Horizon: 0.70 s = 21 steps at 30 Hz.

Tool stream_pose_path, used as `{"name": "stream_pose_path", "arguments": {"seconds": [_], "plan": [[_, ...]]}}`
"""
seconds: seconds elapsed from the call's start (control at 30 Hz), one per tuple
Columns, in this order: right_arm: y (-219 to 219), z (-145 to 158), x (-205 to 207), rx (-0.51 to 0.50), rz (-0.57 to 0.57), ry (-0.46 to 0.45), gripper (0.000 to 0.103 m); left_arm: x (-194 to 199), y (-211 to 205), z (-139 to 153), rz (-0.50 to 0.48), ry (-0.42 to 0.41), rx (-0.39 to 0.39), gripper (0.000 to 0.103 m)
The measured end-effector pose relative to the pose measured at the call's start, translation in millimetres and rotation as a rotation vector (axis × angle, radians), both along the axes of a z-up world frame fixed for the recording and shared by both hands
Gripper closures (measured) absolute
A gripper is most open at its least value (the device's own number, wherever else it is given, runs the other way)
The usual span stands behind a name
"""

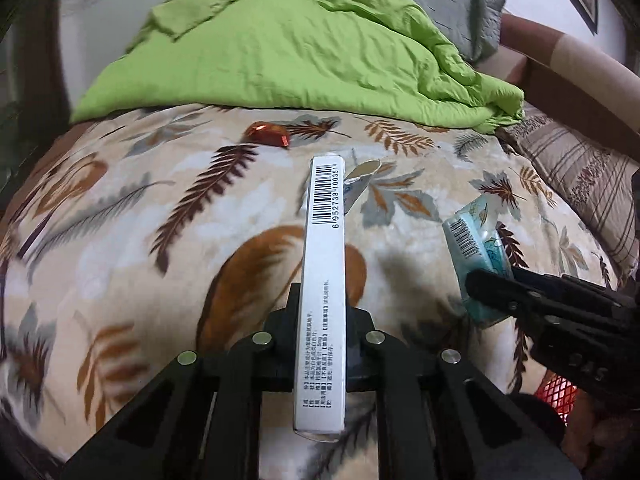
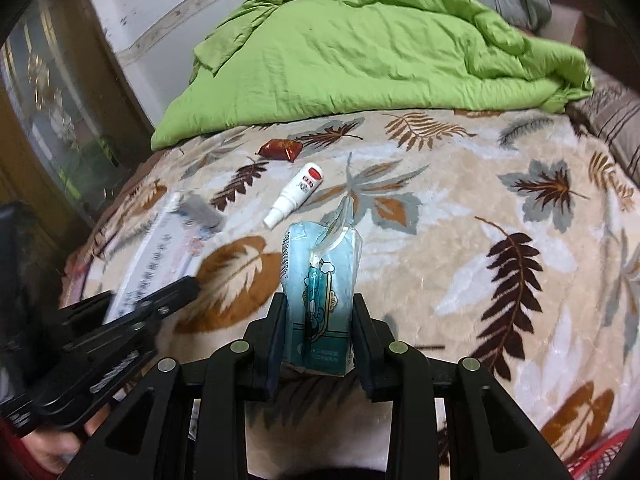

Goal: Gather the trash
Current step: 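Lift the long white box and teal pack off the bed with both tools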

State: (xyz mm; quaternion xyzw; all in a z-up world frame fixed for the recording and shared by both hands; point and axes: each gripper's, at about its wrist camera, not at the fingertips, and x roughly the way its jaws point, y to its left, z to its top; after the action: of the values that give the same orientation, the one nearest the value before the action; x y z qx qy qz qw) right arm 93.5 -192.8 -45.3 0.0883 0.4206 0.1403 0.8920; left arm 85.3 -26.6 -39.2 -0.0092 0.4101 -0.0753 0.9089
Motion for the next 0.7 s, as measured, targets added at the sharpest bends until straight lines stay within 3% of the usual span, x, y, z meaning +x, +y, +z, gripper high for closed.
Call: {"name": "stream_pose_path", "arguments": {"seconds": [0.17, 0.3, 0.7], "plan": [[-9, 9, -14, -0.011, -0.043, -0.034, 0.07, -18, -11, 8, -0.019, -0.019, 0.019, 0.09], [-24, 26, -25, -0.005, -0.076, -0.07, 0.07, -26, -26, 31, -0.054, -0.072, 0.016, 0.09], [-120, 121, -40, -0.008, -0.252, -0.245, 0.07, -21, -59, 123, -0.115, -0.211, -0.055, 0.09]]}}
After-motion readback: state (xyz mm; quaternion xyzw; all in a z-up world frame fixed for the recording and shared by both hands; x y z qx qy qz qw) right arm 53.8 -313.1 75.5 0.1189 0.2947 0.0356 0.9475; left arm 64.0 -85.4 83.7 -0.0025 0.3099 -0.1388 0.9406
